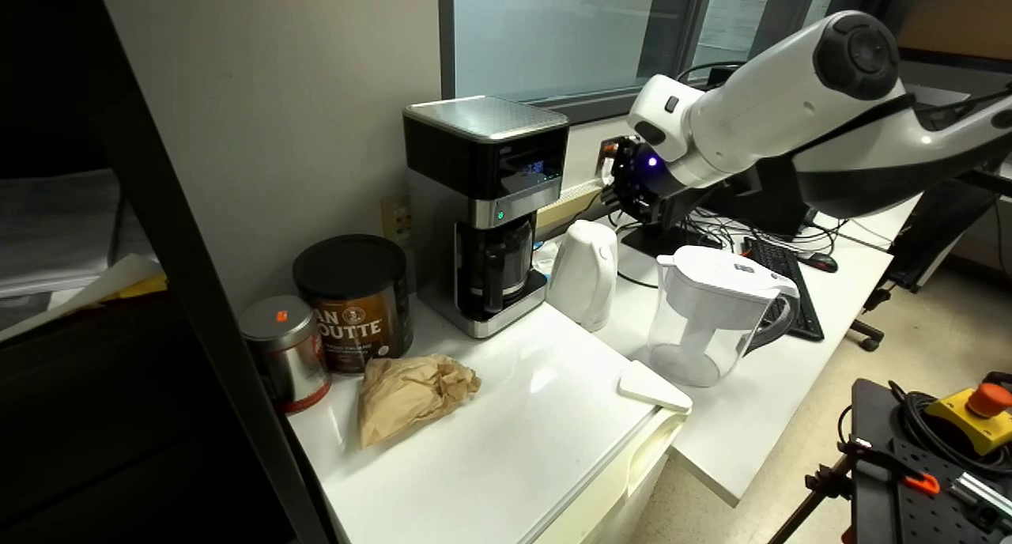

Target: Press one of the buttons on the right side of the coffee making machine

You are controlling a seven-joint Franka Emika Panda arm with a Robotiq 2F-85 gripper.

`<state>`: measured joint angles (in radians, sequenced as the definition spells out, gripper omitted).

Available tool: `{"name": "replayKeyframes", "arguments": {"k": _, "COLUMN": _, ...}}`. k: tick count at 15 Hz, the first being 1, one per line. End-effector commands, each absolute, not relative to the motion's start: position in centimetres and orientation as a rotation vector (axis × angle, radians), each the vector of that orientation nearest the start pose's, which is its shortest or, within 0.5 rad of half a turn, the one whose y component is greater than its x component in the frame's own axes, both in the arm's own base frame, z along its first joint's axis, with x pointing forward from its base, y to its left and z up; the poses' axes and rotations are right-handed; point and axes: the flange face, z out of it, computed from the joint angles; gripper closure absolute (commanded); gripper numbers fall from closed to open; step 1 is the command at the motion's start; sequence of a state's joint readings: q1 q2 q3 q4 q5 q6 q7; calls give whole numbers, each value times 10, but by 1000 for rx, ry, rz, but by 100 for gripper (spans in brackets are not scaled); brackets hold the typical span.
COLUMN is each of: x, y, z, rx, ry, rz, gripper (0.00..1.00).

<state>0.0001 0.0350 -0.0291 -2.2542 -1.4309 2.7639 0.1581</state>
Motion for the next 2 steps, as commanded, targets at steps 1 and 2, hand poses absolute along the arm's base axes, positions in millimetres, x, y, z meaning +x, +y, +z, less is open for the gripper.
{"name": "replayKeyframes", "arguments": {"k": 1, "x": 515, "y": 29, "z": 379, "rx": 1966, "ry": 1244, "rz": 573, "gripper": 100}}
{"name": "replayKeyframes", "arguments": {"k": 2, "x": 512, "y": 30, "z": 379, "rx": 1959, "ry": 1250, "rz": 581, "gripper": 100}}
